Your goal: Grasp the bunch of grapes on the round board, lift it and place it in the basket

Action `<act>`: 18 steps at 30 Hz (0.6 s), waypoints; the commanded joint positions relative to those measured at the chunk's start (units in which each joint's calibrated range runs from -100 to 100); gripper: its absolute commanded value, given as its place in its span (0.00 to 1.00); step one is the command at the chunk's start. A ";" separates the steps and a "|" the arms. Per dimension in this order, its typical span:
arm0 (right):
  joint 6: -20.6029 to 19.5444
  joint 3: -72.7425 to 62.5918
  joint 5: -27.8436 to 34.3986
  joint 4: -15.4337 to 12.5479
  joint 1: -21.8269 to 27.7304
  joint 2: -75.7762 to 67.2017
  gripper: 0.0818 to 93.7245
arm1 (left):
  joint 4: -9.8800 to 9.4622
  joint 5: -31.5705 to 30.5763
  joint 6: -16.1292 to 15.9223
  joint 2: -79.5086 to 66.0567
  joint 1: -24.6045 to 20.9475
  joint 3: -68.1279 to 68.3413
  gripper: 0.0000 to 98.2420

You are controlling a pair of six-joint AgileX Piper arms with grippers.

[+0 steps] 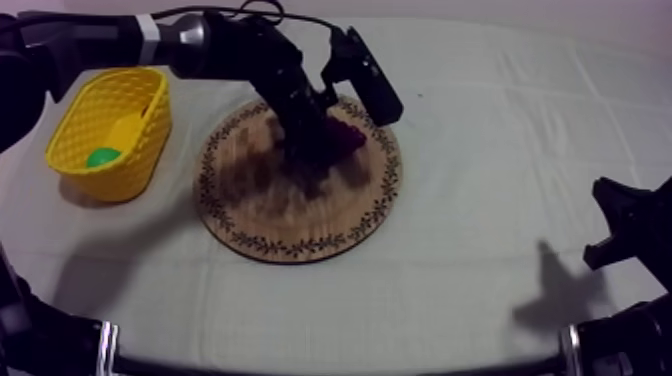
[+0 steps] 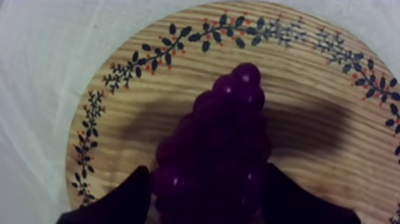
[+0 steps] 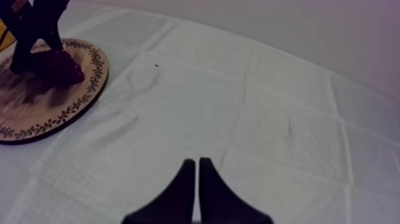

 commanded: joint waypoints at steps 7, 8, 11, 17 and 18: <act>0.00 -0.03 -0.03 0.01 0.02 -0.01 0.00 | -0.08 0.14 0.20 -1.98 -1.01 1.02 0.30; 0.00 -0.03 -0.03 0.01 0.02 -0.01 0.00 | -0.08 0.34 0.31 -3.22 -1.20 1.64 0.30; 0.00 -0.03 -0.03 0.01 0.02 -0.01 0.00 | -0.09 2.40 0.80 -8.56 -1.65 4.05 0.30; 0.00 -0.03 -0.03 0.01 0.02 -0.01 0.00 | -0.07 8.66 4.52 -23.86 -3.29 13.28 0.30; 0.00 -0.03 -0.03 0.01 0.02 -0.01 0.00 | -0.02 10.51 5.88 -26.52 -3.75 14.97 0.30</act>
